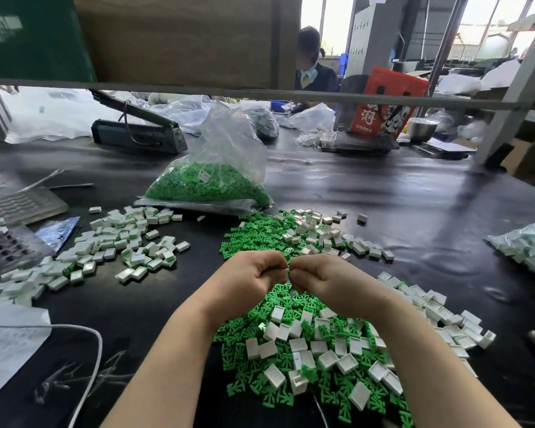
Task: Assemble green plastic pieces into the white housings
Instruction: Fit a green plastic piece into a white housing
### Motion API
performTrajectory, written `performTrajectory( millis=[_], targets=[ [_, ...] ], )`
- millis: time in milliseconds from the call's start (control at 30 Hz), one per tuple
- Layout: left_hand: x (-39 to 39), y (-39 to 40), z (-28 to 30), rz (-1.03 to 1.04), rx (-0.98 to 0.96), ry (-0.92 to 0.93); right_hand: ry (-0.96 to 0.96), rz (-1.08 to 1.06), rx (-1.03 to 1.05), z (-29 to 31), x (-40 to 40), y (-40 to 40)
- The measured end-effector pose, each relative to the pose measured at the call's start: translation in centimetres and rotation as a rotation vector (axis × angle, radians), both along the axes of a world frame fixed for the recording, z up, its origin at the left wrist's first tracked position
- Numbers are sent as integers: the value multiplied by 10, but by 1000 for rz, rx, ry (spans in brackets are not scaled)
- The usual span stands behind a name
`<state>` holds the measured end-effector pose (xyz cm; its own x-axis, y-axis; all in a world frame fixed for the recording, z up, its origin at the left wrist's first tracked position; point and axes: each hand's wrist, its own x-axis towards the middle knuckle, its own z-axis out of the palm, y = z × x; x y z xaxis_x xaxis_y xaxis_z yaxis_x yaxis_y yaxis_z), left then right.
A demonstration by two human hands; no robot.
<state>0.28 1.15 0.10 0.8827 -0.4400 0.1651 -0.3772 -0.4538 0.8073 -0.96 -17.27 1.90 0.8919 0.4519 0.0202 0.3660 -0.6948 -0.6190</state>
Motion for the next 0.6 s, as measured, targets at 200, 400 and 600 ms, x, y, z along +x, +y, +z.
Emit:
performTrajectory(
  millis=[200,400,600],
  targets=[
    [-2,0,3,2,-15,-36,-25,-7,31,-1,1,0],
    [-5,0,10,18,-191,-1,122,41,367,-3,2,-7],
    [-9,-3,17,61,-269,-30,469,69,710,-10,1,-11]
  ],
)
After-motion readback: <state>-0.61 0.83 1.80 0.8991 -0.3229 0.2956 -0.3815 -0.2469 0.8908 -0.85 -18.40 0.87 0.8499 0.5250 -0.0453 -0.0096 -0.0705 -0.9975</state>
